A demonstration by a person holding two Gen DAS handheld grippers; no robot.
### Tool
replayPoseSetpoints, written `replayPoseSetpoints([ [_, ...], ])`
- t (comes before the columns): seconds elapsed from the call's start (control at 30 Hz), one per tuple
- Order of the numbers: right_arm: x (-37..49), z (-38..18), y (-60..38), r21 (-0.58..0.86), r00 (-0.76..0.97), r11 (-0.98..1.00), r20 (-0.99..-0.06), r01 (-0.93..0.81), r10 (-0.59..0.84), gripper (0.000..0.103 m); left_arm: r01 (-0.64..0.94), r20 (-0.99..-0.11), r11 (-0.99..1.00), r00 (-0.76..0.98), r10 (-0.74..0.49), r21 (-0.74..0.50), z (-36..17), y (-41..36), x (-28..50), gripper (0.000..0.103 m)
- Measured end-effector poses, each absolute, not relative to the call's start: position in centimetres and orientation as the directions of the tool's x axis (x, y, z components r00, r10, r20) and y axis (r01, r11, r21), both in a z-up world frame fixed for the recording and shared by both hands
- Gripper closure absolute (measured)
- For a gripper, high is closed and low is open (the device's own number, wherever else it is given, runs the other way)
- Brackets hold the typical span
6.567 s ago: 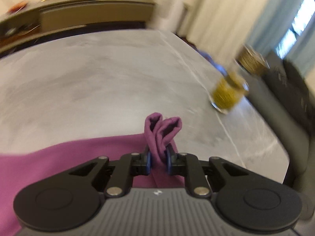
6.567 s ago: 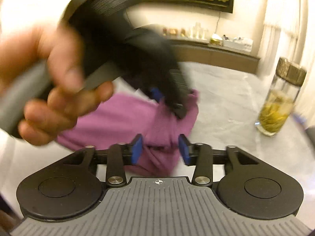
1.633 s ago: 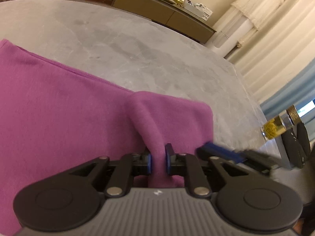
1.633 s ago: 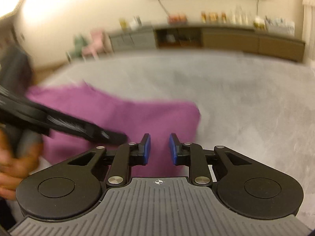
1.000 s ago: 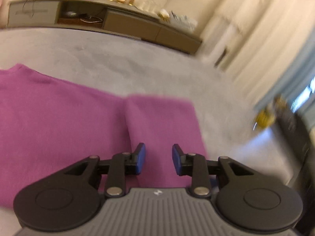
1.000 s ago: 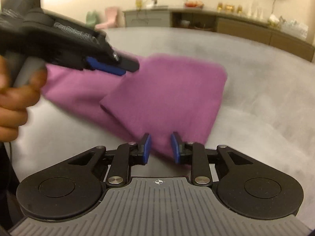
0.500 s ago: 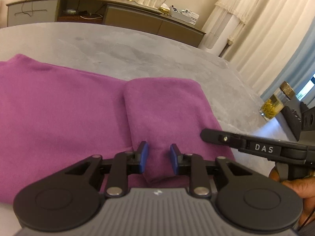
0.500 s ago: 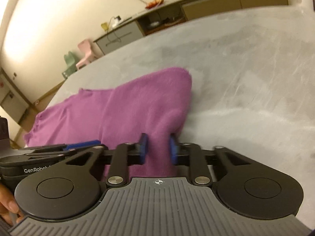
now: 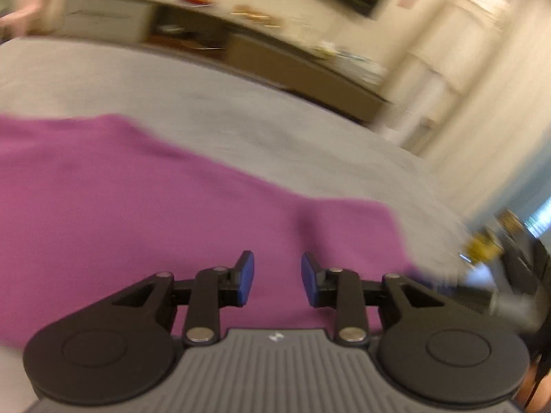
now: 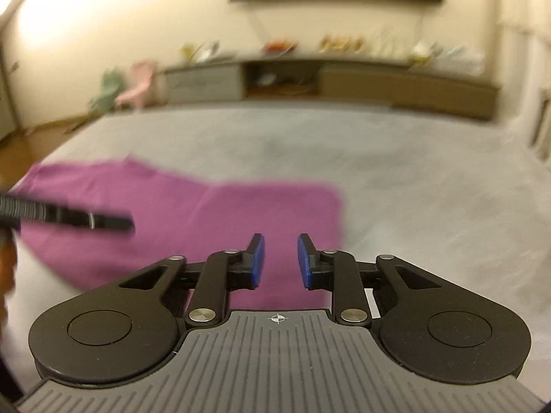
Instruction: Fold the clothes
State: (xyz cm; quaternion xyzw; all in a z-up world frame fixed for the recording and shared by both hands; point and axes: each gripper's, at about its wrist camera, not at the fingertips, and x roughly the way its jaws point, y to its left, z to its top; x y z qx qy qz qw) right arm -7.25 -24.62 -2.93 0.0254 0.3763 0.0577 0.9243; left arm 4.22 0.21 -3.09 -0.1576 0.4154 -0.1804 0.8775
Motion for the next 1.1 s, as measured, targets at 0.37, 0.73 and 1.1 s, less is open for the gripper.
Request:
replayPoseSetpoints([
  [0.37,-7.5,-1.6,-18.7,-0.124,0.727,0.991,-0.685,-0.053,-0.047,0.065,-0.264,-0.630,0.793,0.754,-0.185,-0.549,-2.3,24.9,0.2,0.055],
  [0.73,-4.6,-0.5,11.7,-0.203,0.674,0.749,-0.622,-0.630,0.398,0.041,-0.448,-0.628,0.555,0.757,-0.180,-0.701,-8.0,37.4,-0.3,0.035],
  [1.1,7.1,-3.6,20.8,-0.001,0.544,0.782,-0.719,-0.623,0.433,0.098,-0.335,-0.557,0.614,0.803,-0.211,-0.715,-8.7,38.9,2.3,0.094],
])
